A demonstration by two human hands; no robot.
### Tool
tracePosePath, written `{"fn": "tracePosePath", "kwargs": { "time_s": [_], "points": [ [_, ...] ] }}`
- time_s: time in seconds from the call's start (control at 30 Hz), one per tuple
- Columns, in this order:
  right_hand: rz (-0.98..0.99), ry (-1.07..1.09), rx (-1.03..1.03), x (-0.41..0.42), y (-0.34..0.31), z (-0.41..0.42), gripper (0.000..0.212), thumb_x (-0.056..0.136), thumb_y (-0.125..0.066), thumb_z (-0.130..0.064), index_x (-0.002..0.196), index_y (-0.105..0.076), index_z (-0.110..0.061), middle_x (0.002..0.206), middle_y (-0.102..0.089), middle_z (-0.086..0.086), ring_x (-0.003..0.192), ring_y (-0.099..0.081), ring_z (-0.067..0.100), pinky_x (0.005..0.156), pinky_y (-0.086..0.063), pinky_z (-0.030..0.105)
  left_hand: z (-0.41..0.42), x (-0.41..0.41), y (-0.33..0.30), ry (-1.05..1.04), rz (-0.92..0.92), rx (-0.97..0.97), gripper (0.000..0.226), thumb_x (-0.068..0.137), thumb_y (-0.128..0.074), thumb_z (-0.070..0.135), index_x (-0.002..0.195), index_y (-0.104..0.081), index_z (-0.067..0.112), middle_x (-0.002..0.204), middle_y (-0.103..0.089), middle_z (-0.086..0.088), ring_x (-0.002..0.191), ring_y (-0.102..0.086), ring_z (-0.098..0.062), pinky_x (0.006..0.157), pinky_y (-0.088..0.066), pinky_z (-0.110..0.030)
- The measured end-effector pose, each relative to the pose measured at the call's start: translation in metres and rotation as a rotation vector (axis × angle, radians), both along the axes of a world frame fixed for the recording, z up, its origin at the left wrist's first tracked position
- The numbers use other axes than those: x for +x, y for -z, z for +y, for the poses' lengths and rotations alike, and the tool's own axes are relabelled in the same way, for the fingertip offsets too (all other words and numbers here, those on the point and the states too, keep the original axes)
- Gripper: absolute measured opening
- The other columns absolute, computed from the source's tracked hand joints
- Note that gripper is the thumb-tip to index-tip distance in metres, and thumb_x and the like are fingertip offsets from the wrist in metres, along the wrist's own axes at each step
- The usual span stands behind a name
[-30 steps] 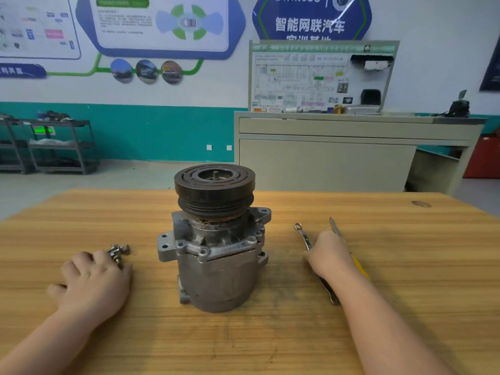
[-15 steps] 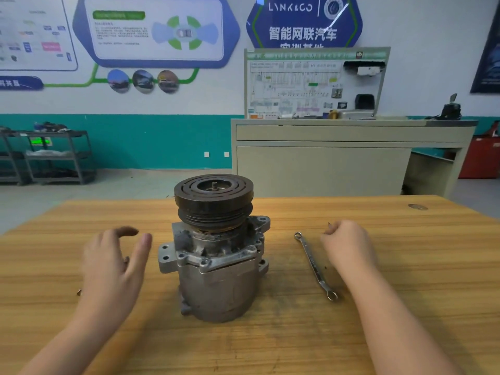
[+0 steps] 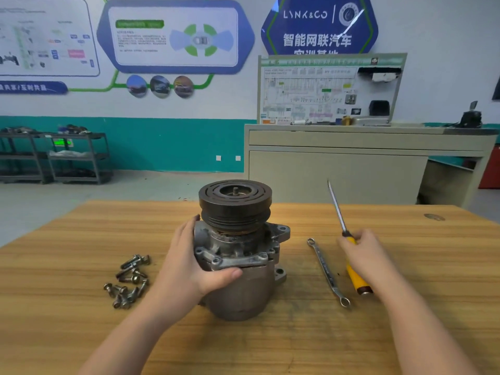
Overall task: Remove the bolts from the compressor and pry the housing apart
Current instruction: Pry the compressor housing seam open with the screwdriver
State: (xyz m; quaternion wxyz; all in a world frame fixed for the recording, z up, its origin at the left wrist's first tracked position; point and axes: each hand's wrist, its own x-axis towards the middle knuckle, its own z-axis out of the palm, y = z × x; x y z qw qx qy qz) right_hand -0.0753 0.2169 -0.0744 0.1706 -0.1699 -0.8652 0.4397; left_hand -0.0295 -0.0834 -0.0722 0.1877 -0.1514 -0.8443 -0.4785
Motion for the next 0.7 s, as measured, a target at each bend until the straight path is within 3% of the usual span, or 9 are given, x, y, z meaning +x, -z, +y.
{"fn": "tracePosePath", "kwargs": {
  "time_s": [0.07,0.1,0.2,0.27,0.33,0.4,0.53,0.7],
  "points": [
    [0.292,-0.255,-0.193,0.031,-0.020,-0.016,0.012,0.093,-0.059,-0.030,0.097,-0.047,-0.029,0.080,-0.058,0.006,0.060,-0.062,0.024,0.047,-0.055,0.040,-0.001,0.000,0.005,0.004,-0.016,0.057,0.130,0.043,-0.082,0.069,0.150,-0.022,0.026,0.147,-0.030,0.009,0.132,-0.033,-0.005,0.113,-0.030,-0.031],
    [0.370,-0.391,-0.192,0.047,-0.028,-0.023,0.012,0.091,-0.060,-0.033,0.095,-0.048,-0.035,0.079,-0.061,0.004,0.059,-0.064,0.022,0.047,-0.056,0.037,-0.001,0.000,0.009,0.002,-0.015,0.117,0.132,0.041,-0.083,0.069,0.149,-0.020,0.028,0.147,-0.028,0.011,0.131,-0.032,-0.003,0.110,-0.030,-0.026],
    [0.394,-0.722,0.031,0.096,-0.043,-0.034,0.021,0.083,-0.063,-0.052,0.101,-0.054,-0.047,0.080,-0.065,0.001,0.055,-0.061,0.013,0.051,-0.052,0.026,0.001,-0.004,0.020,0.034,-0.028,0.288,0.130,0.037,-0.082,0.061,0.145,-0.014,0.038,0.140,-0.035,0.018,0.122,-0.042,0.008,0.099,-0.034,-0.012],
    [0.330,-0.832,0.333,0.117,-0.050,-0.031,0.042,0.075,-0.058,-0.071,0.109,-0.054,-0.048,0.090,-0.066,-0.011,0.068,-0.061,0.005,0.061,-0.050,0.020,-0.001,-0.006,0.026,0.072,-0.046,0.321,0.130,0.036,-0.085,0.062,0.143,-0.015,0.041,0.133,-0.039,0.024,0.116,-0.045,0.017,0.094,-0.038,-0.008],
    [0.216,-0.868,0.671,0.129,-0.058,-0.030,0.047,0.073,-0.036,-0.082,0.117,-0.042,-0.066,0.109,-0.056,-0.036,0.093,-0.058,-0.006,0.075,-0.049,0.017,-0.006,-0.007,0.030,0.097,-0.066,0.313,0.131,0.035,-0.086,0.066,0.142,-0.016,0.040,0.134,-0.043,0.022,0.120,-0.046,0.012,0.102,-0.037,-0.015],
    [0.145,-0.846,0.853,0.134,-0.065,-0.027,0.050,0.068,-0.022,-0.083,0.118,-0.020,-0.082,0.114,-0.045,-0.051,0.103,-0.050,-0.015,0.082,-0.049,0.020,-0.012,-0.007,0.032,0.114,-0.077,0.275,0.126,0.037,-0.086,0.066,0.140,-0.018,0.042,0.132,-0.044,0.024,0.121,-0.046,0.011,0.101,-0.036,-0.013],
    [0.108,-0.808,0.956,0.136,-0.069,-0.012,0.049,0.069,-0.012,-0.079,0.116,-0.002,-0.087,0.097,-0.055,-0.034,0.091,-0.051,-0.012,0.077,-0.047,0.016,-0.016,-0.007,0.032,0.135,-0.067,0.234,0.114,0.045,-0.088,0.060,0.136,-0.022,0.041,0.126,-0.043,0.029,0.111,-0.043,0.026,0.082,-0.035,0.006],
    [0.068,-0.706,1.131,0.136,-0.071,-0.001,0.044,0.070,-0.002,-0.079,0.112,0.006,-0.088,0.092,-0.052,-0.031,0.086,-0.050,-0.009,0.071,-0.044,0.015,-0.017,-0.001,0.028,0.182,-0.079,0.276,0.112,0.043,-0.078,0.064,0.136,-0.024,0.033,0.126,-0.045,0.025,0.106,-0.046,0.027,0.079,-0.037,0.005]
  ]
}}
